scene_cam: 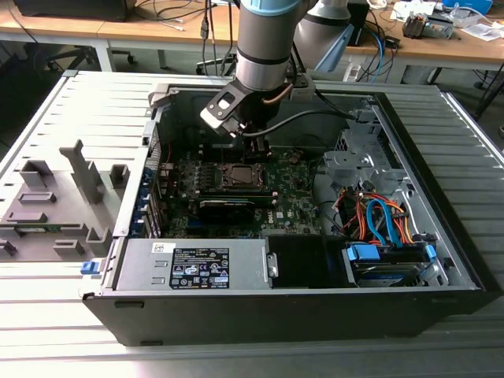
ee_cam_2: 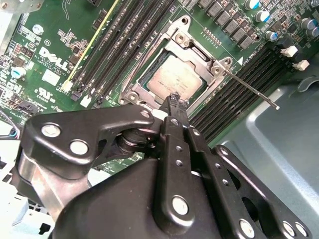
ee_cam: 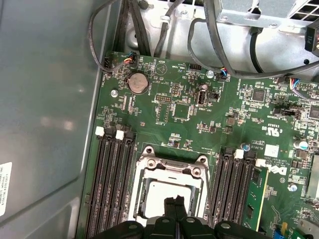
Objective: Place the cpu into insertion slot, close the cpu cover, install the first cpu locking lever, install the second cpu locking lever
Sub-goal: 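Install the first cpu locking lever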
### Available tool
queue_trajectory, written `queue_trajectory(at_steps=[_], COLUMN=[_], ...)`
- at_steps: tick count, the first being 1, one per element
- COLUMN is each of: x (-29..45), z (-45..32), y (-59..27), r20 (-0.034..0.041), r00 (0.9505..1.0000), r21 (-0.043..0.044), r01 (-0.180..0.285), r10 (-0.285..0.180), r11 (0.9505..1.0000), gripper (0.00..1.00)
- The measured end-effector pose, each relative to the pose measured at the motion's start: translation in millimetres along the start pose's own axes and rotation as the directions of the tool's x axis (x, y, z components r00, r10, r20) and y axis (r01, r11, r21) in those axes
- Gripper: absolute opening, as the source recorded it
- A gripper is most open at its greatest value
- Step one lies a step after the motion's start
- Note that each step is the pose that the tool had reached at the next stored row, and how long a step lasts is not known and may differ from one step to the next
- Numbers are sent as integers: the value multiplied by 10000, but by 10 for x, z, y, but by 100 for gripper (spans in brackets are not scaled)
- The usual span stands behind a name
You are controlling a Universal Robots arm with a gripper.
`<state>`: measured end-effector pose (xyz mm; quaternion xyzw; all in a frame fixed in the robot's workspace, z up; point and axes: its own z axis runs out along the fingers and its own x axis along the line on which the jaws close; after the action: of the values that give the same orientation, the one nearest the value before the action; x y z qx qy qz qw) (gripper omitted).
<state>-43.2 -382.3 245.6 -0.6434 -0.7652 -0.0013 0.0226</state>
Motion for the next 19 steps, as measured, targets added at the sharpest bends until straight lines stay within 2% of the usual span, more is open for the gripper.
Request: queue_trajectory(at_steps=[19], x=[0], z=[0], y=[0], r20=[1], r00=[10000], r21=[4], r01=[80], r10=[-80], r11=[10000], gripper=[11])
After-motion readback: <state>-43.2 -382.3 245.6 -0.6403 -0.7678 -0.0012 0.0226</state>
